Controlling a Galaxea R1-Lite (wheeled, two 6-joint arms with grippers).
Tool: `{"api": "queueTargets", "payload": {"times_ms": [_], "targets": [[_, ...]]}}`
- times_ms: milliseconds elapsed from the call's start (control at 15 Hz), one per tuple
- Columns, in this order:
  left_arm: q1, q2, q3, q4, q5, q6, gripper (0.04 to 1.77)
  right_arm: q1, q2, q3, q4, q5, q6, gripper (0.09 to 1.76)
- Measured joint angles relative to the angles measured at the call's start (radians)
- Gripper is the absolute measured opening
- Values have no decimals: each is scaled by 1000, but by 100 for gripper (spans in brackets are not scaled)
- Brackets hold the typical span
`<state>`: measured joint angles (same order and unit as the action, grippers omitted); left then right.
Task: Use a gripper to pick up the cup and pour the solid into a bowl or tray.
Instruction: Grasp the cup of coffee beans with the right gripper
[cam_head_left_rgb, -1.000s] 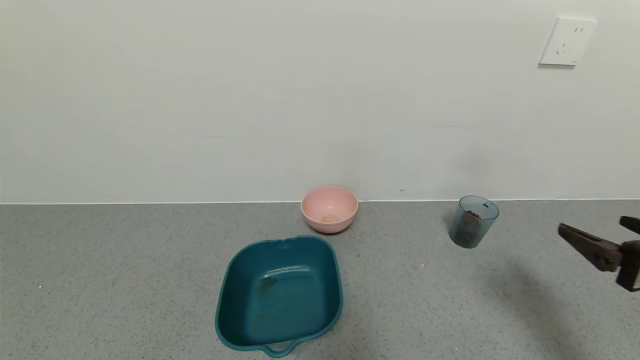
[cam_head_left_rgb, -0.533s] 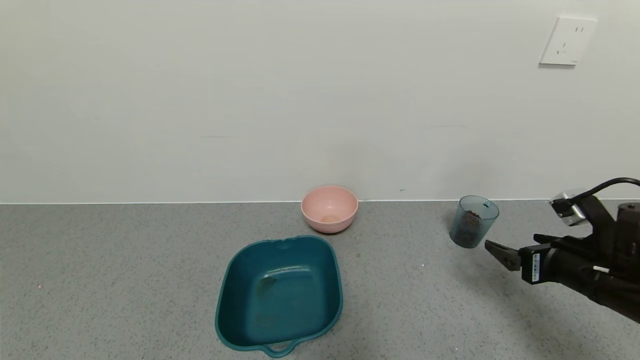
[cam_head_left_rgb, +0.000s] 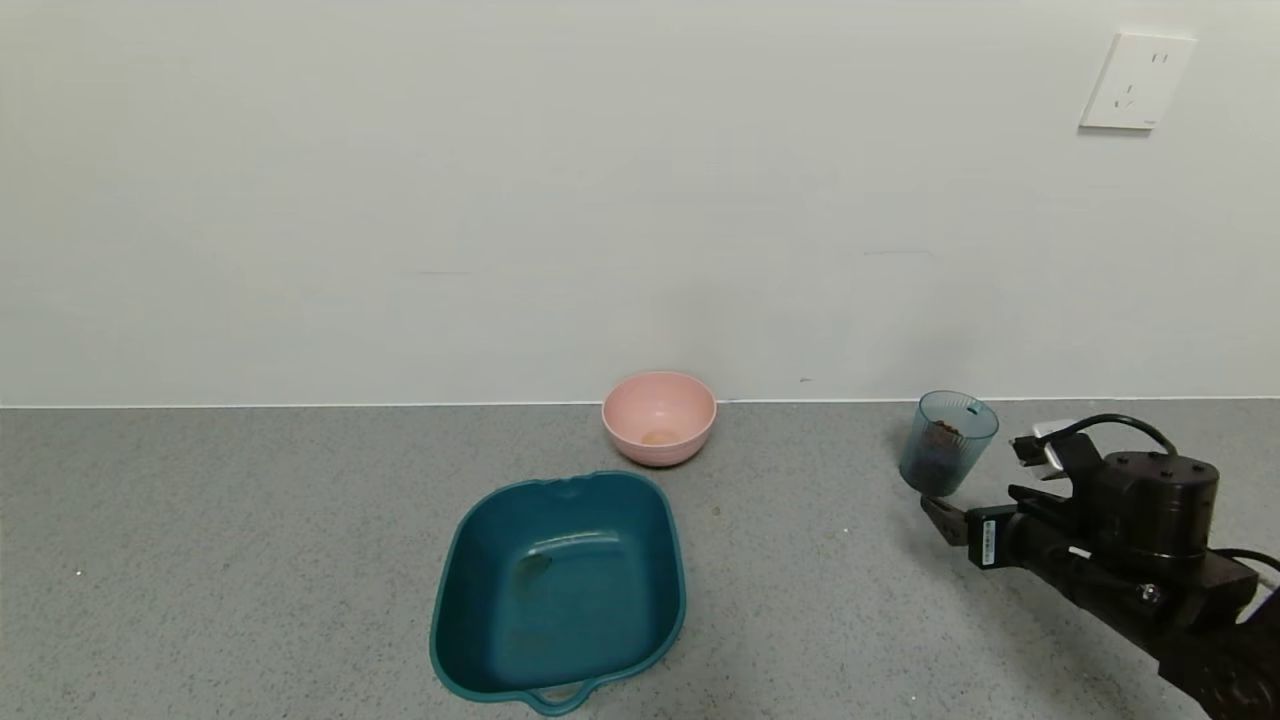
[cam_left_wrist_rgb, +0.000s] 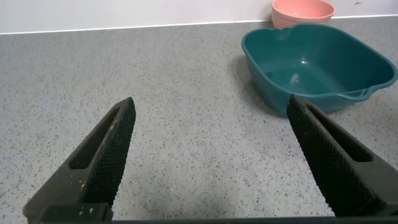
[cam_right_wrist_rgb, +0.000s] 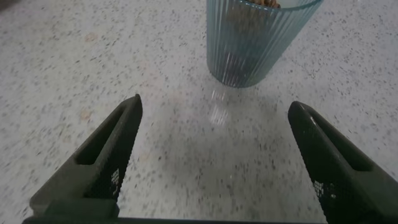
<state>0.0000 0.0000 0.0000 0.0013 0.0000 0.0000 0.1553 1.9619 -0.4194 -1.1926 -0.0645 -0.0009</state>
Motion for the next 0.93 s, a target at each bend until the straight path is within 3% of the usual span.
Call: {"api": "queueTargets", "payload": {"times_ms": [333, 933], "targets": [[0, 0, 0, 0, 0, 0, 175, 3, 195, -40, -223, -61, 16, 171], [0, 0, 0, 0, 0, 0, 175, -14, 341, -212, -272, -111, 18, 171]]}}
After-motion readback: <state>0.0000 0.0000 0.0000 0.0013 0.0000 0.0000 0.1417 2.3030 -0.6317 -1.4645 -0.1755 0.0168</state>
